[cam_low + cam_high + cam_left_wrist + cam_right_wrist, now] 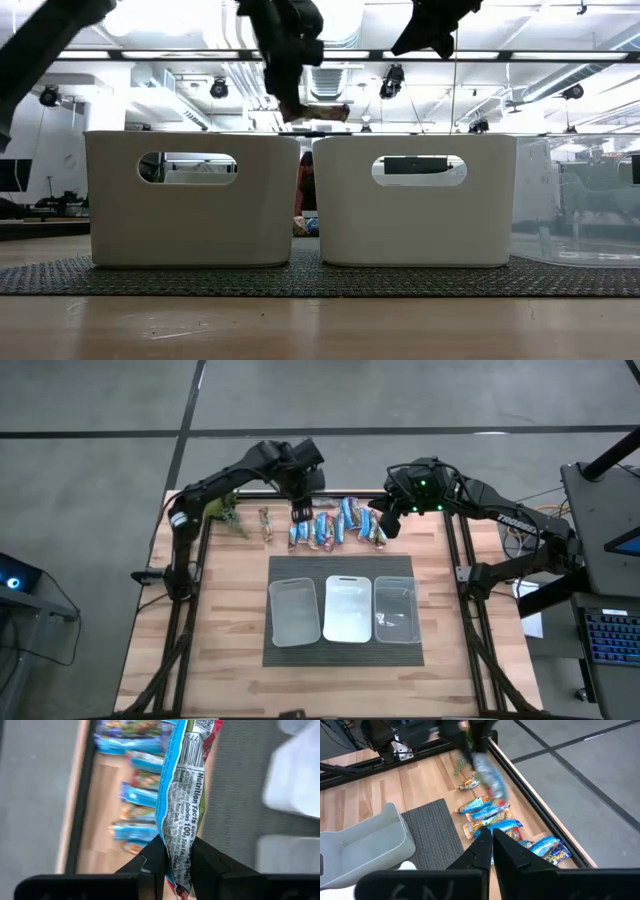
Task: Pick and place Granola Bars by type
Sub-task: Put the red granola bar into the gray bin
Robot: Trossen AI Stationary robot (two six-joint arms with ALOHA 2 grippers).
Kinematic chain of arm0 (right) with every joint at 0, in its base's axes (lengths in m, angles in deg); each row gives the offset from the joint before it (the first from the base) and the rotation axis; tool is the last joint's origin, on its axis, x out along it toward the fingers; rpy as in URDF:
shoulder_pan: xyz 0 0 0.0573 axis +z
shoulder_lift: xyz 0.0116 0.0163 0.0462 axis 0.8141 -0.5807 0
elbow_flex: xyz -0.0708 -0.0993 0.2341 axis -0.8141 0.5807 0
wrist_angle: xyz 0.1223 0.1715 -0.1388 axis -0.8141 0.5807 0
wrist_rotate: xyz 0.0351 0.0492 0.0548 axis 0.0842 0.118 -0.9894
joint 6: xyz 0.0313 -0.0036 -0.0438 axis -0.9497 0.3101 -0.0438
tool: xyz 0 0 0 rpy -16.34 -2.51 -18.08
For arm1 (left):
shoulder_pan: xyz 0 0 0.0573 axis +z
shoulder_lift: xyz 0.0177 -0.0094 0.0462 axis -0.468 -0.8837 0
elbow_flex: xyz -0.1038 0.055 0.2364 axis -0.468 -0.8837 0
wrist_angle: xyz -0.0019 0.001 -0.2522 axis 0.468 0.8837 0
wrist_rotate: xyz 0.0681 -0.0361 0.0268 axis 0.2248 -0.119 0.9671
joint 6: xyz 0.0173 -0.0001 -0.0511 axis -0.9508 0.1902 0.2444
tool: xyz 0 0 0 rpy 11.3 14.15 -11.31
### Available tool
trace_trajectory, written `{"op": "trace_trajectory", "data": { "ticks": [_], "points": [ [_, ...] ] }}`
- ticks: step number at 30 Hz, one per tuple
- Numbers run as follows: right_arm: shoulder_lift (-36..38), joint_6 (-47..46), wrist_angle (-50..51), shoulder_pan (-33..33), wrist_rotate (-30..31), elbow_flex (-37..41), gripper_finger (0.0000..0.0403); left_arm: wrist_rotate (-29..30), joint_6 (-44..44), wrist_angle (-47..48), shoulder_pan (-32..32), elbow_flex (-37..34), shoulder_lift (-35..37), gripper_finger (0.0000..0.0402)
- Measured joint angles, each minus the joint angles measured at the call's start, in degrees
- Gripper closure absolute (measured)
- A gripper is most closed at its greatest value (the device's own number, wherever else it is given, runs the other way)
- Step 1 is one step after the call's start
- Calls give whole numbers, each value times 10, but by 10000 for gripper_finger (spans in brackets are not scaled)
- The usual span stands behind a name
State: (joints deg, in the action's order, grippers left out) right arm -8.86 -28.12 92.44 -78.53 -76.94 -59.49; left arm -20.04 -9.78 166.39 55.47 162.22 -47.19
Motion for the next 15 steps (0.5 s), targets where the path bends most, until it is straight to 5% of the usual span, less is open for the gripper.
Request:
{"op": "trace_trajectory", "data": {
  "ticks": [15],
  "points": [
    [6,10,1,1,-2,0,394,1,158,-21,-147,-170,166,346]
  ]
}}
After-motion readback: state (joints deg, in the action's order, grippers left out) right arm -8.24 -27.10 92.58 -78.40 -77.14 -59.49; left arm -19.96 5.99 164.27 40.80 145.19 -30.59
